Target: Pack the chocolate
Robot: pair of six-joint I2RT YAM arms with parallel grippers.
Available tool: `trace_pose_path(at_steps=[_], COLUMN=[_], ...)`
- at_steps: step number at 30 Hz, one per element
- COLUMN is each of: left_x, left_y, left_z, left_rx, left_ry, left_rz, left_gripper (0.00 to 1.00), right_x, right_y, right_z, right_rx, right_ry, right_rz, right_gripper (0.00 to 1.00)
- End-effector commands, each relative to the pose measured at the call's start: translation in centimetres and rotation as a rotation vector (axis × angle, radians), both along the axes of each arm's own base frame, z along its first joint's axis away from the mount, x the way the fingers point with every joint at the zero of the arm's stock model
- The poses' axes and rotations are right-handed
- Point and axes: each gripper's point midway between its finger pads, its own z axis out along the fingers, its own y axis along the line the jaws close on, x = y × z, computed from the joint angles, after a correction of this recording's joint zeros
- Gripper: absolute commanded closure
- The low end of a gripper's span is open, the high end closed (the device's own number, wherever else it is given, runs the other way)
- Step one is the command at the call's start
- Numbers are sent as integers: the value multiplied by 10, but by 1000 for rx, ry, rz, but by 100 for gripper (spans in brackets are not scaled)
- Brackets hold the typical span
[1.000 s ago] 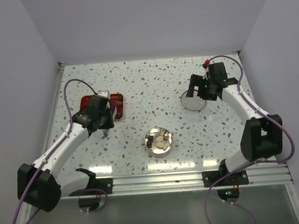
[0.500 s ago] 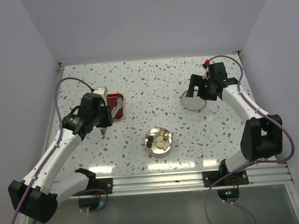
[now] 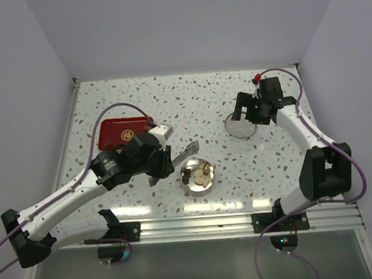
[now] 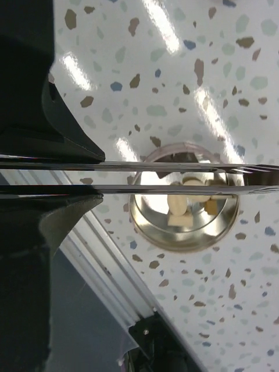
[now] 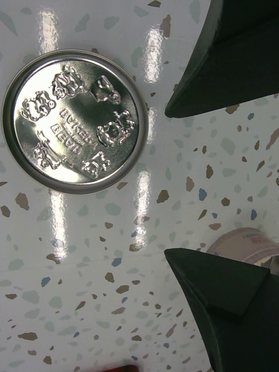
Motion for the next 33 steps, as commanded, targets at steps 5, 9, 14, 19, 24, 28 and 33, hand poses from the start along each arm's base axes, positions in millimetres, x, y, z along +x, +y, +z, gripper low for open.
trace_pose_path(at_steps=[5,9,14,19,24,28,33], left_x=[-31,-43,-54,-58,-56,-56,-51], left_y=[-27,-30,-28,-25,-28,-30,-29], left_z=[13,7,0,-4,-2,-3,4], left_rx=[-44,-25,11,40,42,45,46], left_ry=[34,60,84,88,74,74,47], left_rz=[-46,-66,-78,-87,-85,-89,-74], left_gripper=[75,75,74,67,63,60,62], right_x=[2,1,0,-1,-2,-1,-2], right_y=[2,1,2,1,1,1,1], right_z=[9,6,5,4,4,5,5], right_rx=[19,12,15,17,13,11,10], right_ry=[-13,-9,-5,-1,-1,-3,-2], right_rz=[7,8,9,6,7,8,10], right_gripper=[3,3,3,3,3,3,3])
